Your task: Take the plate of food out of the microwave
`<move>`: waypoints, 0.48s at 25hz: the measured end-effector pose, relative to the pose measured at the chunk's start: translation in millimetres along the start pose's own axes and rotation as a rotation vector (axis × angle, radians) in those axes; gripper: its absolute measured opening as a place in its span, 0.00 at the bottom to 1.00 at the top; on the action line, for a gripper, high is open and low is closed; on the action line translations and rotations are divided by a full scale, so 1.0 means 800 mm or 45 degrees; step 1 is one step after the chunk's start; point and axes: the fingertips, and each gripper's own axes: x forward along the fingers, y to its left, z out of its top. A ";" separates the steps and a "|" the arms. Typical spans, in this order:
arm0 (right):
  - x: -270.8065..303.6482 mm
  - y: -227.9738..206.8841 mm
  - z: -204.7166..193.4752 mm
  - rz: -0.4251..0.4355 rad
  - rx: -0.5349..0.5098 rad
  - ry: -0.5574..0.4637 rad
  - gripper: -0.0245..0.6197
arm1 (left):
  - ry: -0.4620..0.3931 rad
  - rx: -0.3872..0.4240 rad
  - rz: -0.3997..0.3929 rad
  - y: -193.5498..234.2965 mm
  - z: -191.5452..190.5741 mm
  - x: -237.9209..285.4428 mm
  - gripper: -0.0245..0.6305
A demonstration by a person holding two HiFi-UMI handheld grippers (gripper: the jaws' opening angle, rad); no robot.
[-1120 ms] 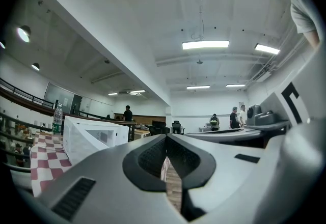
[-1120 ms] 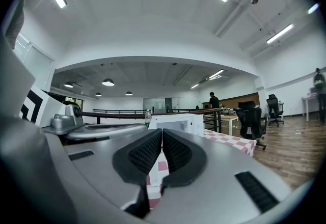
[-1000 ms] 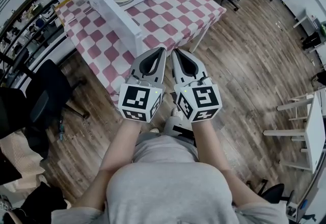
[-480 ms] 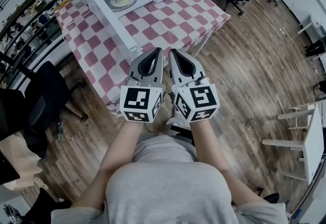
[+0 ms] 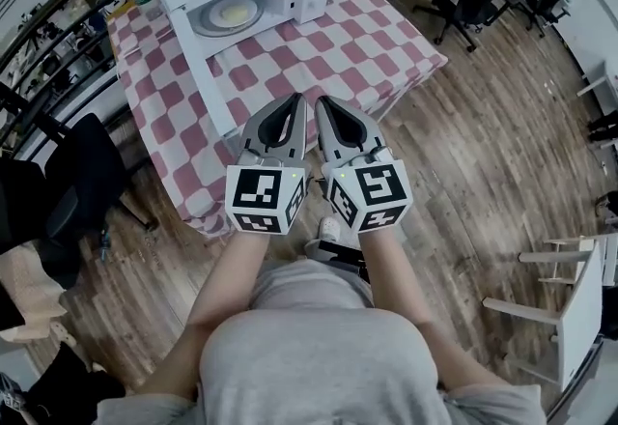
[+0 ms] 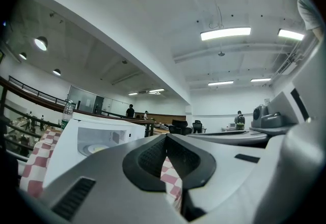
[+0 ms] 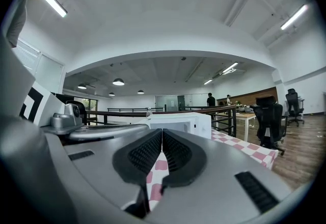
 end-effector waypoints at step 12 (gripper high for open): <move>0.037 -0.072 -0.009 0.205 -0.033 0.034 0.08 | 0.007 -0.010 0.204 0.006 -0.014 0.079 0.04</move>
